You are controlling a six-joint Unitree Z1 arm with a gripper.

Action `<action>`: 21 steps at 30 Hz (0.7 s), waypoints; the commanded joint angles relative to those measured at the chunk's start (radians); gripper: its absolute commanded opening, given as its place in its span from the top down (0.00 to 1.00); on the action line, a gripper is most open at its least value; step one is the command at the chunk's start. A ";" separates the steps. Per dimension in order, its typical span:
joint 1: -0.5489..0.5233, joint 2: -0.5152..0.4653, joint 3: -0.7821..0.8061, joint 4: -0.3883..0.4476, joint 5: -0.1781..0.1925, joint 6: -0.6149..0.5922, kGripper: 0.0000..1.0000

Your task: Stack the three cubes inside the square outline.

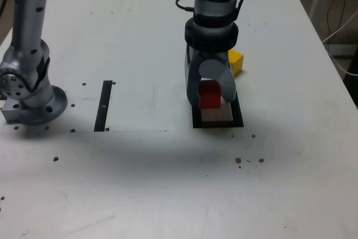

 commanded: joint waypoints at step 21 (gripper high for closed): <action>0.001 0.028 0.039 -0.078 -0.029 0.028 0.01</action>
